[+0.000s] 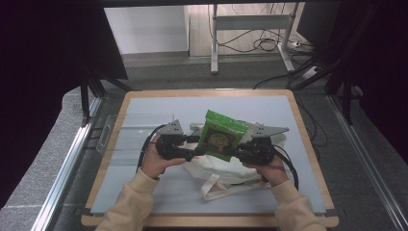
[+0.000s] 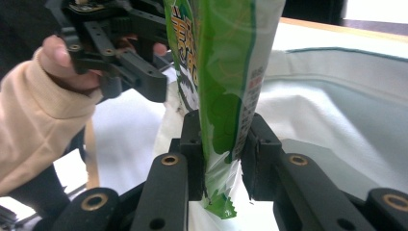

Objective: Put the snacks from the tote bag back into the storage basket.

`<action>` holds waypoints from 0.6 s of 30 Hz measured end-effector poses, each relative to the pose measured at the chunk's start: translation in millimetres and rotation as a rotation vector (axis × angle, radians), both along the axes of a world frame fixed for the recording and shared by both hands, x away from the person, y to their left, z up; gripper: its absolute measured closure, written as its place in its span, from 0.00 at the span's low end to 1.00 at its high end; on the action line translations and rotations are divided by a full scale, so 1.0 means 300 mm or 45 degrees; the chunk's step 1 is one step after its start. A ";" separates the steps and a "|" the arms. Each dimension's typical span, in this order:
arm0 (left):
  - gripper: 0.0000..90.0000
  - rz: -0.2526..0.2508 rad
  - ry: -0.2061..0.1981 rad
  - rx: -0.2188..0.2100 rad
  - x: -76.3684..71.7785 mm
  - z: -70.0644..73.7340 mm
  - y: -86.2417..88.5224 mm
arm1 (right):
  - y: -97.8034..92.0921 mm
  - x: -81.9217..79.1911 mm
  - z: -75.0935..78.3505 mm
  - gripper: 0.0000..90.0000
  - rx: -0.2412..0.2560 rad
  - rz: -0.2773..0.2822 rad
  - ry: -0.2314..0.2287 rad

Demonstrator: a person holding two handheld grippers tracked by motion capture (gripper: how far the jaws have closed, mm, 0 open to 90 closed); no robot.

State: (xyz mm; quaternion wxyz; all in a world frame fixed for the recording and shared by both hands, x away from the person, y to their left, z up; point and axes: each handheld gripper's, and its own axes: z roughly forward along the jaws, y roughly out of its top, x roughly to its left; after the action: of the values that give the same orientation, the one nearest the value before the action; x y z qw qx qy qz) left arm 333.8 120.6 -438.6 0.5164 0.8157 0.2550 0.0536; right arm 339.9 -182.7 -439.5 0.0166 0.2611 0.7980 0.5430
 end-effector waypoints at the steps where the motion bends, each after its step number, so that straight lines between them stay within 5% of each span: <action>1: 0.45 0.003 -0.004 0.008 -0.002 0.002 0.001 | -0.005 -0.001 0.004 0.81 -0.008 -0.010 -0.005; 18: 0.38 0.026 -0.033 0.086 -0.013 -0.007 0.000 | -0.063 -0.005 0.026 0.81 -0.210 -0.099 -0.054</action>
State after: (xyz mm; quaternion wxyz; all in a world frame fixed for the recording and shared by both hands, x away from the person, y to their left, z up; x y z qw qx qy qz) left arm 329.9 120.5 -440.7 0.4912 0.8294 0.2547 0.0779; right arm 338.3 -201.7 -431.6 0.0761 0.2779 0.8287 0.4798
